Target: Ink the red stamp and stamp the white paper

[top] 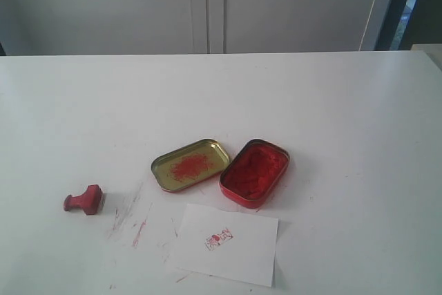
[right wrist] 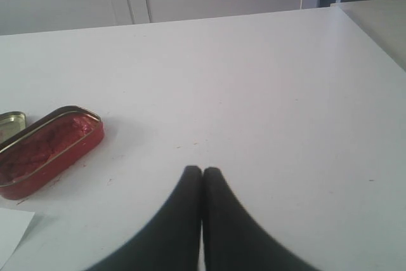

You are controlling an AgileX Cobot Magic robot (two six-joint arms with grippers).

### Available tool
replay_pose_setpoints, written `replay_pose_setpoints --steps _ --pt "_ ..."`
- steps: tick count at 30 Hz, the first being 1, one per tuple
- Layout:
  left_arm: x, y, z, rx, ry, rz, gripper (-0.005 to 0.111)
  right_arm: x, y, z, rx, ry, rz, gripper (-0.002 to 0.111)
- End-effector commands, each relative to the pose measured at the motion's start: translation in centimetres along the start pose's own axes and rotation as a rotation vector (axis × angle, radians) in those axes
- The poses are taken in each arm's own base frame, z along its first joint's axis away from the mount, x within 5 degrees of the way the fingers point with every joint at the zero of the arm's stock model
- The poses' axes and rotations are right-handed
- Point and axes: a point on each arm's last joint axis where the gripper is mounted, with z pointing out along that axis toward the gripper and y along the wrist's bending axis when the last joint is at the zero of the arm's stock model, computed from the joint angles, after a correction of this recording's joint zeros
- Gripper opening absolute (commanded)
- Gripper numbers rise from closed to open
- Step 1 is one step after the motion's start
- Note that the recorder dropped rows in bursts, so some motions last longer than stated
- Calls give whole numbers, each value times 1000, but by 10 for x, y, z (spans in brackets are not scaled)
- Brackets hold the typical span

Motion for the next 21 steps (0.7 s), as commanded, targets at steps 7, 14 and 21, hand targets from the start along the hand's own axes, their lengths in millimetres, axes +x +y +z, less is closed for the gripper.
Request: replay_pose_setpoints --steps 7,14,21 --pt "-1 0 0 1 -19 -17 0 1 -1 0 5 -7 -5 0" --pt "-1 0 0 1 -19 -17 0 1 -1 0 5 -7 -5 0" --pt "-1 0 0 1 -19 -17 0 1 -1 0 5 -7 -5 0"
